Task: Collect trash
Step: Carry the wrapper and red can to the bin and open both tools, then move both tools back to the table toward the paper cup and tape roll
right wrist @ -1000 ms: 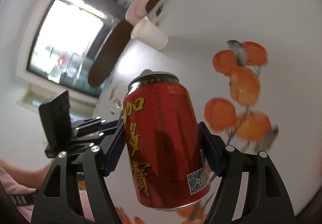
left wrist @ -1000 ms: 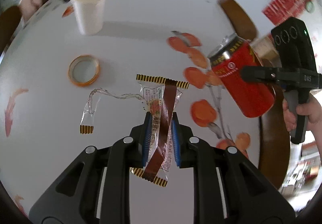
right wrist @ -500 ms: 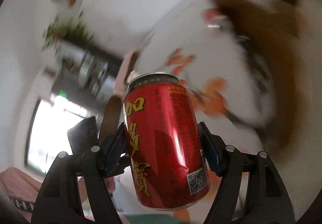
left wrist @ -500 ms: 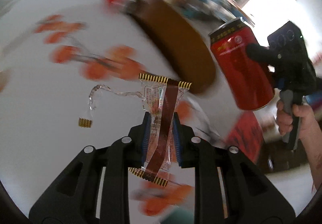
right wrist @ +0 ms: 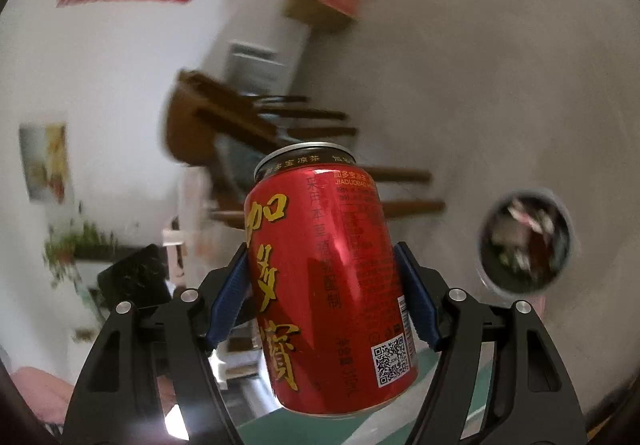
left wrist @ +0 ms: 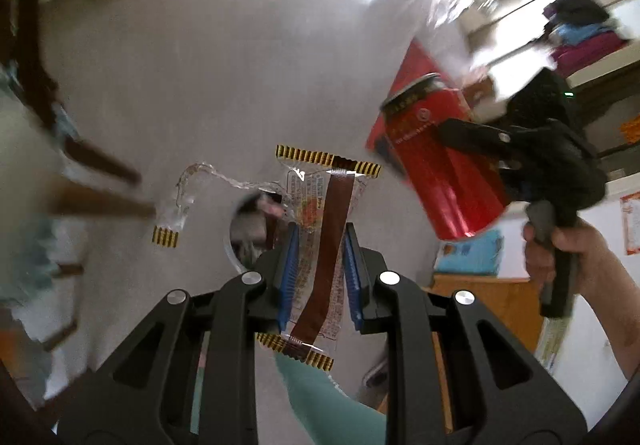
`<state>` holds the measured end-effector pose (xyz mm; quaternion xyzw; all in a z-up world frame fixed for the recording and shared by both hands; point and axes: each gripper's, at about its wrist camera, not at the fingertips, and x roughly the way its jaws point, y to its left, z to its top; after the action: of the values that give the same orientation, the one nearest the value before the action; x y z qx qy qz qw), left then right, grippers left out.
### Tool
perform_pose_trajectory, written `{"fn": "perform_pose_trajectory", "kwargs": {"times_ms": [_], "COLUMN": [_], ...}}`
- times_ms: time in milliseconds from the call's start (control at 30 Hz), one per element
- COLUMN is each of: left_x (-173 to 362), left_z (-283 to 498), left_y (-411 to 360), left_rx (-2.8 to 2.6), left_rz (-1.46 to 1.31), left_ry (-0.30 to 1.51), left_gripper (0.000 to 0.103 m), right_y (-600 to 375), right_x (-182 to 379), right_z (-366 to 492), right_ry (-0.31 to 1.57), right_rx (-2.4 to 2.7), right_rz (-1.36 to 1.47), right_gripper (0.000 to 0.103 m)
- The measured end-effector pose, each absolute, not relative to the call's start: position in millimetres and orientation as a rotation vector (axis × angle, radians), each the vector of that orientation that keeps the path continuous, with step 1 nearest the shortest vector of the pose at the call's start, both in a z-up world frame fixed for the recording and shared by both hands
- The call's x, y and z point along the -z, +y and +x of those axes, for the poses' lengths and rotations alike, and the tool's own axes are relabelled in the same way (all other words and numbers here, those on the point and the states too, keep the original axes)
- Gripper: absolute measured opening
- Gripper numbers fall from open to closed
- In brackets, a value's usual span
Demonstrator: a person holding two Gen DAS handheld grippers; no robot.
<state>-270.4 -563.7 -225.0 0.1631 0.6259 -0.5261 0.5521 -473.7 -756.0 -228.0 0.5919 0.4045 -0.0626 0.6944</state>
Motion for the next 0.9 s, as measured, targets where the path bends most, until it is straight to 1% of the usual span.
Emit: {"fn": "perform_pose_trajectory", "kwargs": {"times_ms": [67,133,167,200,233,267,300,333,400,433,467,500,533,567,600,667,767,900], "left_x": [284.1,347.2,374.7,398.8,418.8,453.8,476.4,503.5,543.8,558.0,577.3,594.8,603.0,612.0,614.6,606.6,570.7,503.0], "left_z": [-286.5,-299.5,-304.7,-308.2,-309.2,-314.7,-316.0,-319.8,-329.1,-332.6,-340.1,-345.4,-348.7,-356.1,-359.2,-358.6,-353.6,-342.6], "left_y": [-577.5,-590.2,-594.6,-599.0,-603.1,-609.0,-610.1,-608.2,-606.3,-603.0,-603.4,-602.6,-601.1,-600.8,-600.5,-596.0,-586.7,-568.9], "left_rx": [1.207,1.186,1.175,1.17,1.163,1.158,1.155,1.149,1.139,1.131,1.119,1.102,1.084,1.057,1.043,1.041,1.052,1.056], "left_rz": [0.434,0.49,0.508,0.519,0.53,0.553,0.583,0.619,0.656,0.674,0.704,0.73,0.757,0.808,0.845,0.858,0.818,0.775], "left_ry": [1.553,1.599,1.624,1.643,1.653,1.671,1.678,1.689,1.708,1.703,1.709,1.741,1.757,1.77,1.775,1.77,1.762,1.705], "left_gripper": [0.019,0.019,0.019,0.02,0.023,0.03,0.031,0.031,0.038,0.053,0.075,0.082,0.087,0.088,0.089,0.092,0.095,0.095], "right_y": [-754.8,-756.1,-753.5,-751.3,-750.7,-747.8,-746.2,-743.7,-739.8,-738.6,-737.2,-735.8,-734.9,-734.2,-735.0,-735.9,-740.9,-752.8], "right_x": [291.5,339.4,373.9,395.4,421.5,443.8,472.4,494.9,537.4,550.0,565.3,582.3,590.4,598.6,599.4,593.4,572.6,517.1], "right_z": [-492.2,-507.3,-516.9,-519.1,-532.3,-536.5,-547.3,-551.6,-559.1,-565.1,-565.6,-566.6,-567.8,-570.5,-571.7,-573.5,-577.5,-582.9], "right_ry": [0.938,0.949,0.953,0.958,0.951,0.946,0.944,0.939,0.936,0.939,0.957,0.99,1.0,1.01,1.017,1.023,1.019,0.977], "right_rx": [0.181,0.207,0.227,0.247,0.261,0.279,0.306,0.323,0.365,0.376,0.393,0.42,0.434,0.459,0.468,0.467,0.471,0.473], "right_rz": [1.409,1.46,1.496,1.519,1.553,1.581,1.606,1.625,1.655,1.663,1.666,1.674,1.688,1.709,1.718,1.714,1.674,1.639], "right_gripper": [0.071,0.071,0.071,0.071,0.071,0.071,0.071,0.071,0.072,0.072,0.073,0.073,0.075,0.081,0.084,0.085,0.085,0.085]}}
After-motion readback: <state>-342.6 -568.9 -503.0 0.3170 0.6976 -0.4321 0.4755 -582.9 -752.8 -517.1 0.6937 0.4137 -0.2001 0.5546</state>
